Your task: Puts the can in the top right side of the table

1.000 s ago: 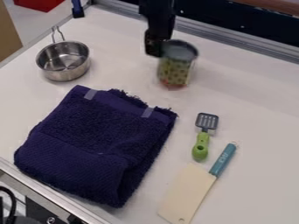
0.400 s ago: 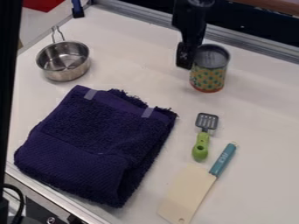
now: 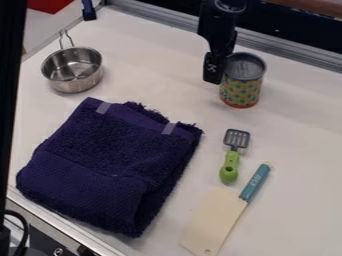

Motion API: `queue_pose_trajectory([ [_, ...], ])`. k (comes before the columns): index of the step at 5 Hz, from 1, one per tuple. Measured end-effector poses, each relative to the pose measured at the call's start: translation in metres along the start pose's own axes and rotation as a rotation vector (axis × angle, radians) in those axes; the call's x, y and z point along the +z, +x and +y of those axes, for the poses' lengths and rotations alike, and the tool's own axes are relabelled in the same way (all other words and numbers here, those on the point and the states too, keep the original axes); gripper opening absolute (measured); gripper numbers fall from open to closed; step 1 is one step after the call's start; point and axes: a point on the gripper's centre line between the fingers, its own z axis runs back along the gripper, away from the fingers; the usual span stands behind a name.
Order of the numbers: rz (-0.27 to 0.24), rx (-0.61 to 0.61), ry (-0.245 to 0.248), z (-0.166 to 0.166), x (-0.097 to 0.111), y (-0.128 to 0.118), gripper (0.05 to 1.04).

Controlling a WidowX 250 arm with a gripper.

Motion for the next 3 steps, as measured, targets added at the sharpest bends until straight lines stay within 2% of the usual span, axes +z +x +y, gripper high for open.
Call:
queue_pose_trajectory([
  [3,0.034,0.010,-0.016,-0.011,0.012,-0.024,0.999],
])
